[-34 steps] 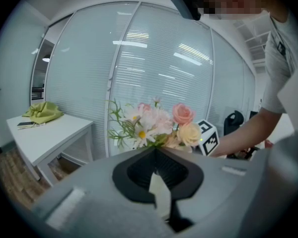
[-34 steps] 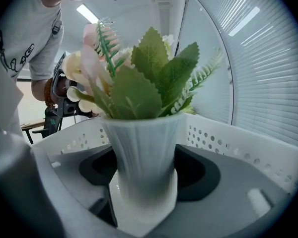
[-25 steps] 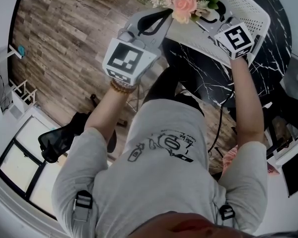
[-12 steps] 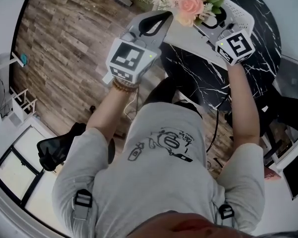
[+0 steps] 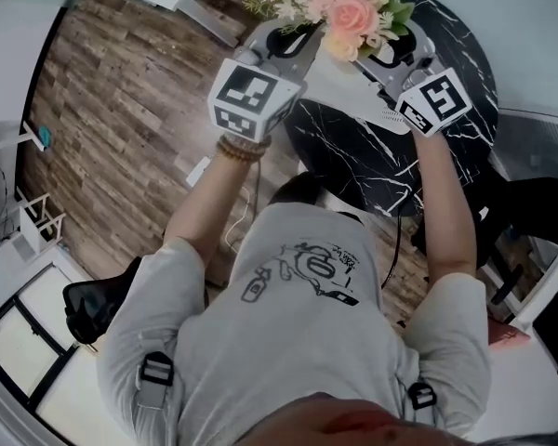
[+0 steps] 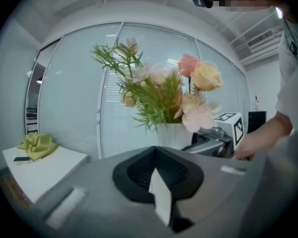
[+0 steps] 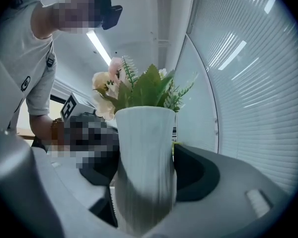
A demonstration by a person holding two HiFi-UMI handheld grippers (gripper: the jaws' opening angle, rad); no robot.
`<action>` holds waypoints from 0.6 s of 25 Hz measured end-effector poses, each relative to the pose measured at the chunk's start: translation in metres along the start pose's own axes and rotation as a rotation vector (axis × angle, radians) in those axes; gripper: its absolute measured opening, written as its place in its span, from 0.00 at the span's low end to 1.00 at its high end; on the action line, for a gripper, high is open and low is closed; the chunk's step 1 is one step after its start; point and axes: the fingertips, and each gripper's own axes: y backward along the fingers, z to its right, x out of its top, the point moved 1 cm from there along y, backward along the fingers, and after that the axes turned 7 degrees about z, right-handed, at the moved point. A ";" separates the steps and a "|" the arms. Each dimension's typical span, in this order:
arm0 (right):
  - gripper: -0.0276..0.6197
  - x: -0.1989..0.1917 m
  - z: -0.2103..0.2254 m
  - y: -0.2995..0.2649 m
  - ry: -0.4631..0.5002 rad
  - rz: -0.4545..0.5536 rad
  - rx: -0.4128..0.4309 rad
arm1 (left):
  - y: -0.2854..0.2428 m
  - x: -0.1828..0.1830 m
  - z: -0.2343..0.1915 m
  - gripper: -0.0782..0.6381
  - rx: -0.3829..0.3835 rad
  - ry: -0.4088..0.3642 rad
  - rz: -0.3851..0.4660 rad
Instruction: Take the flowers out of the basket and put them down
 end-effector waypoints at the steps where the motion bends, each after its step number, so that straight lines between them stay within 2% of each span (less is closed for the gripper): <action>1: 0.57 0.009 -0.002 0.002 0.005 0.006 -0.001 | -0.001 0.007 0.004 0.11 -0.005 -0.004 0.008; 6: 0.57 0.039 -0.005 0.016 0.019 0.032 -0.009 | -0.006 0.035 0.025 0.11 -0.023 -0.033 0.041; 15: 0.57 0.054 -0.007 0.047 0.032 0.042 -0.060 | -0.016 0.049 0.058 0.11 -0.075 -0.047 0.058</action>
